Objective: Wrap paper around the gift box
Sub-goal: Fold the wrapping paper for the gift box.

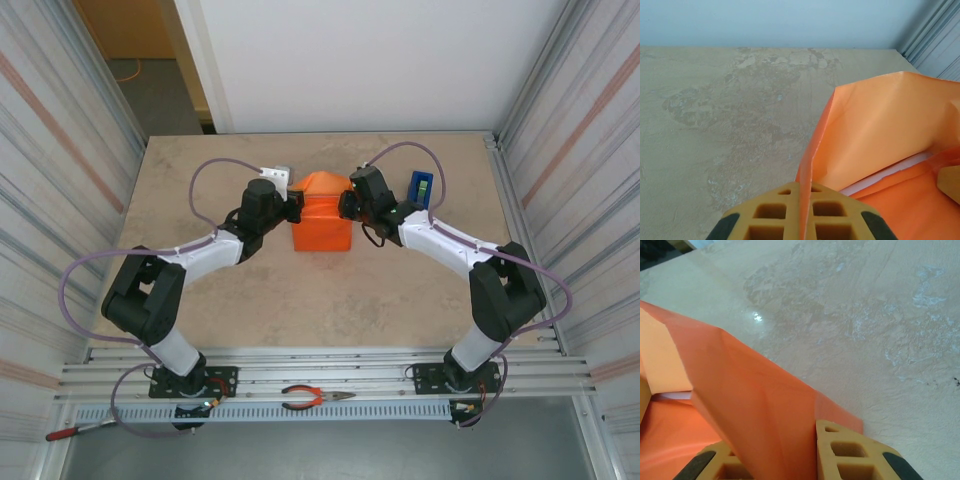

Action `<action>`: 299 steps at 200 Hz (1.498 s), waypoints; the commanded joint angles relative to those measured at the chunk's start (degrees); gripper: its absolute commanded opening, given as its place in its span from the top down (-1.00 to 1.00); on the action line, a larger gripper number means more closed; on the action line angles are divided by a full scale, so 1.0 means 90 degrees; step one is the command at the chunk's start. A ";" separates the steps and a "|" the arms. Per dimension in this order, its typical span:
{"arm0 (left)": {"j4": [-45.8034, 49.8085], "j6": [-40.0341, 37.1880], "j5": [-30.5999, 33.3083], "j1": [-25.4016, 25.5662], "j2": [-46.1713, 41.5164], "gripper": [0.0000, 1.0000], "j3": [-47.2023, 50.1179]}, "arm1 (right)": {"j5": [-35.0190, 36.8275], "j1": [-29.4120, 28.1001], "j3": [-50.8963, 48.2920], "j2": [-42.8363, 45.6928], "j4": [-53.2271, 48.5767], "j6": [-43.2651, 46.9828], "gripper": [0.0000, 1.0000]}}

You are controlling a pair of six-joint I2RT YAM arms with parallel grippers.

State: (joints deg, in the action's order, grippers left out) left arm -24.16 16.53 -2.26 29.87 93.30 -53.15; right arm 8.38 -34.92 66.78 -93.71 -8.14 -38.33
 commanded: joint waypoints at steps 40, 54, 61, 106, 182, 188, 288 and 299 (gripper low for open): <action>0.0244 -0.0200 -0.0490 -0.0084 -0.0449 -0.20 -0.0314 | 0.0009 -0.0142 -0.0316 -0.0209 -0.0609 -0.0165 1.00; 0.0253 -0.0228 -0.0614 -0.0124 -0.0552 -0.78 -0.0352 | -0.0013 -0.0133 -0.0338 -0.0196 -0.0600 -0.0190 1.00; 0.0250 -0.0250 -0.0680 -0.0144 -0.0610 -0.98 -0.0355 | -0.0008 -0.0138 -0.0364 -0.0188 -0.0592 -0.0218 1.00; -0.0009 0.0185 -0.1360 -0.0550 -0.0718 -0.98 -0.0472 | -0.0027 -0.0141 -0.0411 -0.0093 -0.0569 -0.0279 1.00; 0.0034 0.0517 -0.1094 -0.1082 -0.0858 -0.98 -0.0577 | 0.0094 -0.0132 -0.0456 0.0028 -0.0648 -0.0269 1.00; -0.0098 0.0537 -0.0930 -0.1082 -0.0893 -0.98 -0.0507 | 0.0104 -0.0123 -0.0456 0.0031 -0.0641 -0.0273 1.00; 0.0716 0.1229 -0.1413 -0.1160 -0.1134 -0.63 -0.0254 | 0.0065 -0.0119 -0.0360 0.0002 -0.0650 -0.0299 1.00; 0.0661 0.1472 -0.1445 -0.1160 -0.1221 -0.52 -0.0039 | 0.0074 -0.0124 -0.0367 0.0028 -0.0660 -0.0301 1.00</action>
State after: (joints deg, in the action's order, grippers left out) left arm -21.39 25.23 -12.05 19.84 84.20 -54.26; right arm 9.21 -35.24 65.10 -92.84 -6.44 -40.53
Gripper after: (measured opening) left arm 0.805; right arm 0.133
